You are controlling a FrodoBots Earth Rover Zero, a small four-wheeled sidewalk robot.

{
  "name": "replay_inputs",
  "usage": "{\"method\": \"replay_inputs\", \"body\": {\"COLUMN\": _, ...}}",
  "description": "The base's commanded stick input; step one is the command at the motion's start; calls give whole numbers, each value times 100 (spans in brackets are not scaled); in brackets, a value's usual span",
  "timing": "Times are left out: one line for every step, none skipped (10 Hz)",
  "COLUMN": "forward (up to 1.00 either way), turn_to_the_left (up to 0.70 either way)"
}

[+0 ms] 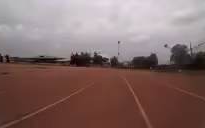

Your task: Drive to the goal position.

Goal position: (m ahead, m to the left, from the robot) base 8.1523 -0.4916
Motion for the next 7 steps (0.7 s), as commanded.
{"method": "replay_inputs", "body": {"forward": 70, "turn_to_the_left": 0}}
{"method": "replay_inputs", "body": {"forward": 70, "turn_to_the_left": 0}}
{"method": "replay_inputs", "body": {"forward": 70, "turn_to_the_left": 0}}
{"method": "replay_inputs", "body": {"forward": 70, "turn_to_the_left": 0}}
{"method": "replay_inputs", "body": {"forward": 70, "turn_to_the_left": 0}}
{"method": "replay_inputs", "body": {"forward": 70, "turn_to_the_left": 0}}
{"method": "replay_inputs", "body": {"forward": 70, "turn_to_the_left": 0}}
